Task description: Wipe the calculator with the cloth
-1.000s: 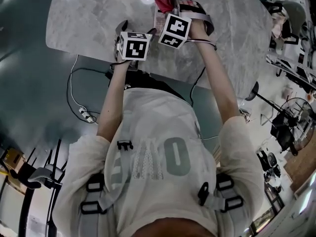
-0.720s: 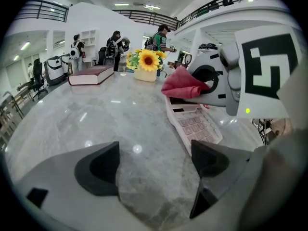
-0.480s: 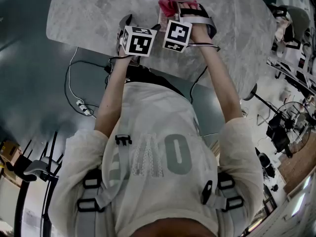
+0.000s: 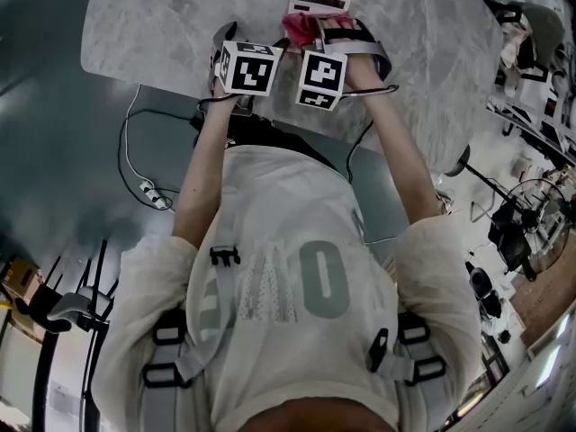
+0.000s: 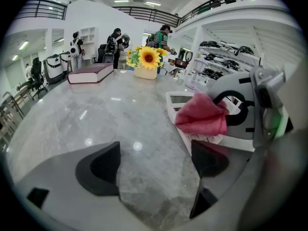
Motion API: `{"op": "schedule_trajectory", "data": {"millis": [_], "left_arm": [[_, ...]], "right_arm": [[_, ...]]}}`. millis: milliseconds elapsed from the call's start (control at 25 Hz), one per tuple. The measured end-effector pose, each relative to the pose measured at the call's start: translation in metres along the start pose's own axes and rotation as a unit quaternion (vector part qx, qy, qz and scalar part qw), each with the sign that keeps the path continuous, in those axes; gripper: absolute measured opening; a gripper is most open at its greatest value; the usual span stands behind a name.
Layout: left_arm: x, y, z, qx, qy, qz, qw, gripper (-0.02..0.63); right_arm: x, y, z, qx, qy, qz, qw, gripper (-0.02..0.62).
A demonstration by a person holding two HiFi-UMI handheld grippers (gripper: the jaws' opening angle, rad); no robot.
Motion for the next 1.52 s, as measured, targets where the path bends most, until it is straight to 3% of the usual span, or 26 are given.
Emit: {"op": "schedule_trajectory", "data": {"millis": [360,720,1320,1440,1520], "left_arm": [[0.0,0.002,-0.001,0.0,-0.001,0.004,1.0,0.462],[0.0,0.001,0.001,0.001,-0.003,0.003,1.0,0.462],[-0.001,0.002,0.001,0.0,-0.005,0.007,1.0,0.462],[-0.002,0.003,0.0,-0.001,-0.002,0.007,1.0,0.46],[-0.002,0.002,-0.001,-0.001,-0.001,0.008,1.0,0.462]], "right_arm": [[-0.007,0.026,0.03,-0.023,-0.009,-0.012,1.0,0.054],[-0.01,0.03,0.035,-0.056,-0.086,-0.002,0.995,0.054],[-0.009,0.032,0.037,-0.048,-0.103,-0.009,0.994,0.054],[-0.005,0.032,0.03,-0.06,-0.111,-0.017,0.992,0.054],[0.005,0.031,0.014,-0.045,-0.119,-0.014,0.992,0.054]]}}
Point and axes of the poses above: the fingertips, and each gripper's own axes: y backward along the fingers, z to its left, x out of its underside, the point moved 7 cm from there along y, backward along the fingers, and after that the axes turned 13 degrees about x, right-handed, at the moved point
